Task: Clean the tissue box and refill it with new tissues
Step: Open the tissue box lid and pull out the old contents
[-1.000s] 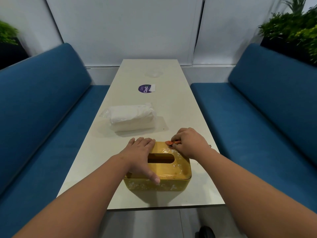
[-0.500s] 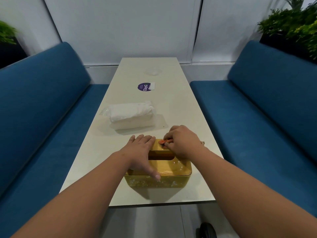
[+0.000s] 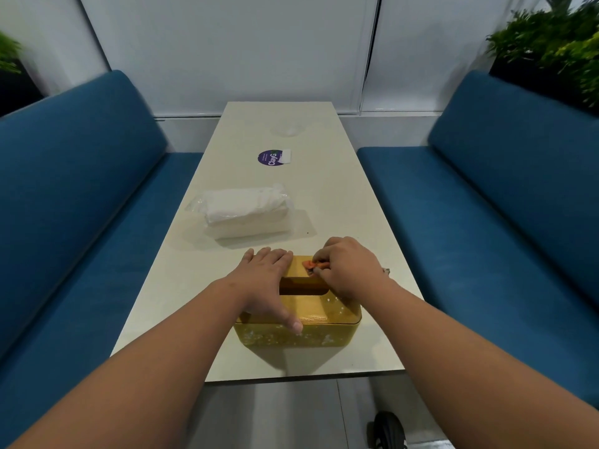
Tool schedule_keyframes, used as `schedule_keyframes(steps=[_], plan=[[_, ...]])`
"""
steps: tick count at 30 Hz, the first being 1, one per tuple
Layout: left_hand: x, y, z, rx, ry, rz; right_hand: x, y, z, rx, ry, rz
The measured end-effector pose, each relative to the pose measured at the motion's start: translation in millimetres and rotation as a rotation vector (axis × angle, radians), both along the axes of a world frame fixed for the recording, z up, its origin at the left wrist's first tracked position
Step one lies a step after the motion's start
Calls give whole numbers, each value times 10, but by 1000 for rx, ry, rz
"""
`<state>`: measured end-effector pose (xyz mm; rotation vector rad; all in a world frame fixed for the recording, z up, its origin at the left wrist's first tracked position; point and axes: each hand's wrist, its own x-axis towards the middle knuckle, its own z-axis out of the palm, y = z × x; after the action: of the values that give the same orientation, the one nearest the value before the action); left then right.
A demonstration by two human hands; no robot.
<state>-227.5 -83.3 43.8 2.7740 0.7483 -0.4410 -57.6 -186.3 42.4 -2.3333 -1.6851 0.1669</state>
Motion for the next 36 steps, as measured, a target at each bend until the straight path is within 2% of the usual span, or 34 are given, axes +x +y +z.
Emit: schedule_keyframes(steps=[5, 11, 16, 22, 32, 36], plan=[[-15, -7, 9, -13, -7, 2, 128, -70, 32, -61, -4, -26], [-4, 7, -10, -5, 2, 3, -128, 66, 35, -19, -45, 20], [-15, 4, -5, -15, 6, 3, 31, -48, 8, -31, -2, -15], [105, -72, 87, 7, 105, 56, -15, 1, -5, 8, -18, -12], [85, -42, 43, -25, 100, 71, 487, -296, 63, -21, 49, -127], [85, -40, 41, -23, 99, 68, 542, -252, 143, 56, 137, -193]])
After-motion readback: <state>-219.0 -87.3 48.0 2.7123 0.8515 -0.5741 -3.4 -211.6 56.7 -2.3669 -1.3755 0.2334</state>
